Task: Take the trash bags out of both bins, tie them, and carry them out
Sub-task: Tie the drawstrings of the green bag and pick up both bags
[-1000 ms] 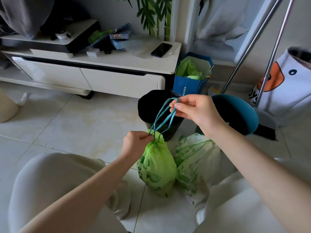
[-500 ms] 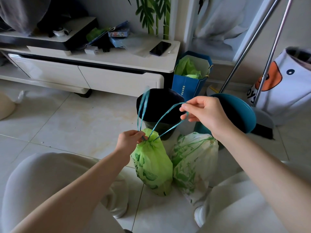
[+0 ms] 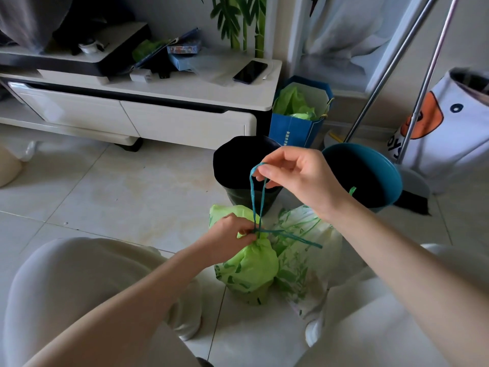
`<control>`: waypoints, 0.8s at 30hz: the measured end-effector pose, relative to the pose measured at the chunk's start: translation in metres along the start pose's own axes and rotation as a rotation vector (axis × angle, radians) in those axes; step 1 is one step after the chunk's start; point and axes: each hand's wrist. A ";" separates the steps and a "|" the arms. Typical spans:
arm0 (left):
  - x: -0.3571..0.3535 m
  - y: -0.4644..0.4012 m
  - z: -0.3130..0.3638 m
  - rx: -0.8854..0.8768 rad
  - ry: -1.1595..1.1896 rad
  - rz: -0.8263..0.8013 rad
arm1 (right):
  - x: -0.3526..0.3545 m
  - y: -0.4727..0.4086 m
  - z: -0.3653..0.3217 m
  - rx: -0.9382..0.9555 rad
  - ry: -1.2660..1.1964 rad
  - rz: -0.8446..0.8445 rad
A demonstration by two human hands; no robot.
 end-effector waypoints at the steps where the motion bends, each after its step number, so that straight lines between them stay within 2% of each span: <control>1: -0.001 0.000 0.001 -0.011 0.004 -0.004 | -0.003 0.000 0.000 0.010 0.003 -0.020; 6: -0.002 -0.006 0.010 0.029 0.148 0.053 | -0.015 -0.003 0.001 0.035 0.061 -0.075; 9: 0.001 -0.006 0.014 0.079 0.237 0.076 | -0.015 -0.010 0.009 -0.052 0.047 -0.072; 12: 0.002 -0.008 0.009 0.101 0.293 0.113 | -0.014 -0.018 0.032 -0.201 0.344 -0.020; 15: 0.004 -0.007 0.003 0.127 0.385 0.163 | -0.018 -0.014 0.054 -0.382 0.745 -0.192; 17: 0.006 -0.007 0.001 0.144 0.414 0.161 | -0.022 -0.007 0.063 -0.409 0.860 -0.218; 24: 0.014 -0.010 -0.005 0.306 0.609 0.260 | -0.022 -0.002 0.060 -0.354 0.784 -0.161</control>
Point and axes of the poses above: each hand's wrist, its own y-axis away from the middle knuckle, its own x-axis out of the back of the hand, z = x × y, and after that the axes turned 13 degrees about -x, right-handed
